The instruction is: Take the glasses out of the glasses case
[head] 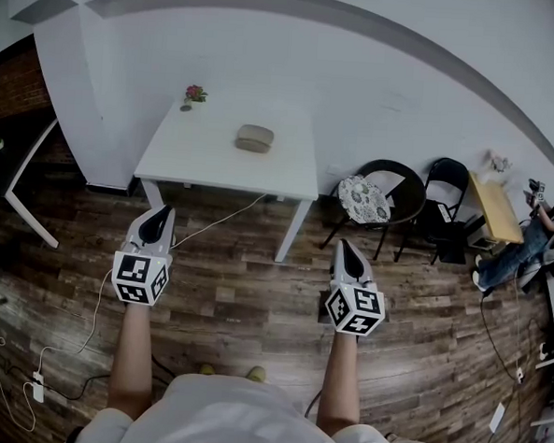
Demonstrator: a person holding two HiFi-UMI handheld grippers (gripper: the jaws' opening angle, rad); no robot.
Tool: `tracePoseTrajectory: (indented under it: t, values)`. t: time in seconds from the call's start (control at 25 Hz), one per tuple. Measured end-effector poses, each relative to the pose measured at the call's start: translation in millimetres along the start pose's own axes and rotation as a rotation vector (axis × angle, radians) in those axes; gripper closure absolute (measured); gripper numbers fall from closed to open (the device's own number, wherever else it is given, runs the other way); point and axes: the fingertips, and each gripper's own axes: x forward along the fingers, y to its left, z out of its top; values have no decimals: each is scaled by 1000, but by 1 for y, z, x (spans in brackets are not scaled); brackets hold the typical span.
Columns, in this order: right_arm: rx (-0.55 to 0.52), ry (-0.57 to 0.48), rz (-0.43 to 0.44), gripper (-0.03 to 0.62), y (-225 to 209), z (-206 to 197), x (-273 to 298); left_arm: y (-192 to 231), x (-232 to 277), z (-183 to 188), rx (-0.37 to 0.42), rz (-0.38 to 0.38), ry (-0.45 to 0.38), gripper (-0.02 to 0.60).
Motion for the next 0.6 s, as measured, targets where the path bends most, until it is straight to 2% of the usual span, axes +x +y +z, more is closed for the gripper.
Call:
tracePoseTrajectory:
  t: [0.32, 0.44, 0.6]
  values:
    - [-12, -6, 23, 591, 9, 1, 7, 4, -2, -3, 2, -1, 9, 566]
    - [-14, -5, 29, 591, 12, 0, 7, 5, -3, -5, 2, -1, 17, 507]
    - [-7, -2, 32, 591, 12, -2, 6, 2, -3, -8, 0, -6, 27, 485]
